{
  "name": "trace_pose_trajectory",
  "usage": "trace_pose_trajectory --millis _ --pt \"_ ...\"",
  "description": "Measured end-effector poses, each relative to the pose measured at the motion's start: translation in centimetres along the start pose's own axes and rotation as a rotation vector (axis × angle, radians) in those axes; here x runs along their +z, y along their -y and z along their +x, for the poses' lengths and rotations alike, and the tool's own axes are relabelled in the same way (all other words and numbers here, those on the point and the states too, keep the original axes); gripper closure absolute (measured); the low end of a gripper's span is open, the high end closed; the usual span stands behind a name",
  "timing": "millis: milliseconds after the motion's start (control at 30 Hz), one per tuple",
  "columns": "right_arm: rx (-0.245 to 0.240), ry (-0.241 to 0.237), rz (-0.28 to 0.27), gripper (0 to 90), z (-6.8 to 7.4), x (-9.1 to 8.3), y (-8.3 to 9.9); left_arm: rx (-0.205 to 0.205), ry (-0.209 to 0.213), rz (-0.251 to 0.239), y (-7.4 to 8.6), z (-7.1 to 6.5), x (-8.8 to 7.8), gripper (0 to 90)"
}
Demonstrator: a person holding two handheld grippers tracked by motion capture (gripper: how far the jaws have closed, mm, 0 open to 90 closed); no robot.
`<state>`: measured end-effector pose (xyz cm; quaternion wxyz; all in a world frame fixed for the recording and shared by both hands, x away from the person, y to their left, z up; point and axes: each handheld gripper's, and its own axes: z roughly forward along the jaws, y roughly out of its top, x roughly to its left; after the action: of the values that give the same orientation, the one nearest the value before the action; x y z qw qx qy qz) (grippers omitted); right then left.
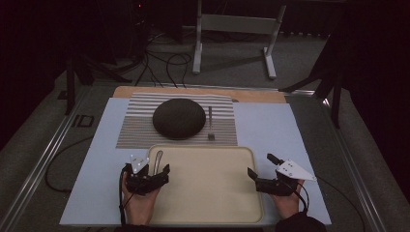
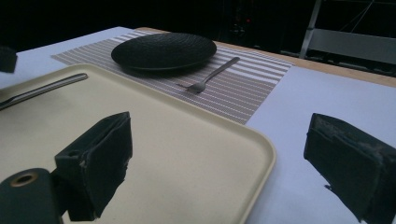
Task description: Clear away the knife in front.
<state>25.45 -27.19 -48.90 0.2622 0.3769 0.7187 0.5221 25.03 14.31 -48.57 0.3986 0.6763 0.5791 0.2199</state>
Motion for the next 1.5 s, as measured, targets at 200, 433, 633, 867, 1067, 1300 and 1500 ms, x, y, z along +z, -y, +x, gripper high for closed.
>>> trace_pose_trajectory --millis 200,433,633,867,1067,1300,1500 --pt "0.0 0.0 -0.001 7.8 0.0 0.0 0.0 0.028 0.052 -0.048 -1.7 0.4 -0.7 8.4" --pt "-0.002 0.0 0.001 7.8 0.1 0.0 0.0 0.094 0.042 -0.075 -3.1 1.1 -1.4 0.1" --pt "0.001 -0.001 0.002 7.8 0.1 0.1 0.0 0.107 0.066 -0.131 -3.9 2.8 -1.9 0.0" --pt "-0.004 -0.004 0.001 7.8 0.1 0.1 0.0 0.172 0.059 -0.171 -4.4 4.6 -2.2 0.0" --pt "-0.003 -0.003 0.002 7.8 0.1 0.1 0.0 0.253 0.065 -0.183 -3.8 5.6 -2.2 0.0" --pt "-0.004 0.001 0.006 7.8 0.1 0.1 0.0 0.268 0.079 -0.187 -3.0 6.5 -1.9 0.0" --pt "-0.003 0.001 0.006 7.8 0.2 0.3 0.0 0.271 0.085 -0.181 -2.2 7.4 -2.1 0.0"
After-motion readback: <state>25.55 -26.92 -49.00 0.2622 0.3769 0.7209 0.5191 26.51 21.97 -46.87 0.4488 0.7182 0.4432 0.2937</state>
